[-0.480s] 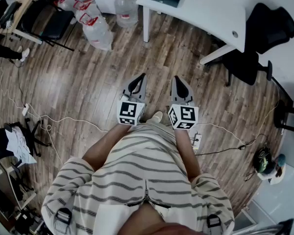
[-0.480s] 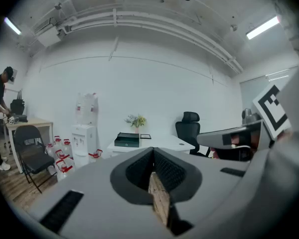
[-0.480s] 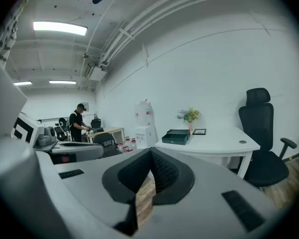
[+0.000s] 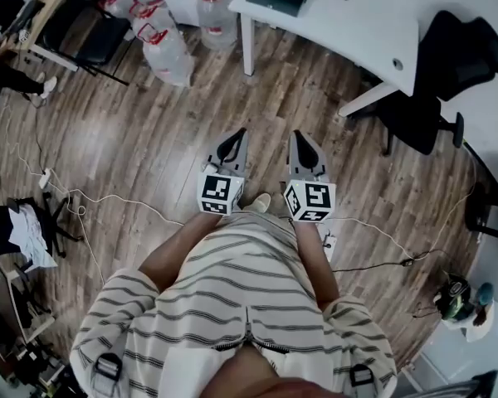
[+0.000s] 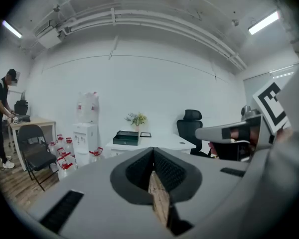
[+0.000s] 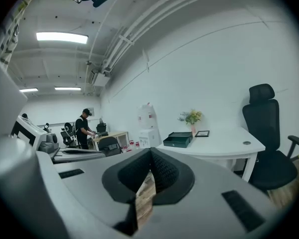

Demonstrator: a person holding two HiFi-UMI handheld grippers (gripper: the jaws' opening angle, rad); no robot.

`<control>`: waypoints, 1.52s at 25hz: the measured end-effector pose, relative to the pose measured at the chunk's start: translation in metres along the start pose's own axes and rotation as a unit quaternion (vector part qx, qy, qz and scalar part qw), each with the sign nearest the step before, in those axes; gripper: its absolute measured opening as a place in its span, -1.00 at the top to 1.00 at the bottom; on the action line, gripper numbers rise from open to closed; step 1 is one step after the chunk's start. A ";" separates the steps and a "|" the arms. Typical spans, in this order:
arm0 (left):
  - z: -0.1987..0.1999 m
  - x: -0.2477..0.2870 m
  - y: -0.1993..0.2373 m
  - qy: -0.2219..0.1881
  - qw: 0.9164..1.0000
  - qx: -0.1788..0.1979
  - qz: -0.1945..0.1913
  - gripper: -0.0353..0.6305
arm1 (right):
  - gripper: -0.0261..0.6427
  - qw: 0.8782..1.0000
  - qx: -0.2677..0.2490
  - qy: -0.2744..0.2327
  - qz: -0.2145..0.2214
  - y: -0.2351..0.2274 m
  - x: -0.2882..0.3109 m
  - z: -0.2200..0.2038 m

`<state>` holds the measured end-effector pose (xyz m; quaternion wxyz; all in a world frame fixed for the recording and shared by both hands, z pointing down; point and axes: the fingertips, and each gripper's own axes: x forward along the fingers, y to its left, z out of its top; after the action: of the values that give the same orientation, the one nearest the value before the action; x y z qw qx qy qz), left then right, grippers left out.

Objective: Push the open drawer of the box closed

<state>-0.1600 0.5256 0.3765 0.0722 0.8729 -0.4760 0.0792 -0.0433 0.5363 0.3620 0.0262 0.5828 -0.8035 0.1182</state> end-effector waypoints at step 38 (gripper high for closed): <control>0.081 0.346 0.162 0.018 0.999 -0.001 -0.043 0.89 | 0.89 0.999 0.022 0.021 -0.028 -0.153 0.336 0.087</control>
<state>-0.1058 0.1393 0.3775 0.0846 0.8909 -0.4368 0.0917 0.0021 0.1603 0.3625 0.0339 0.6029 -0.7834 0.1474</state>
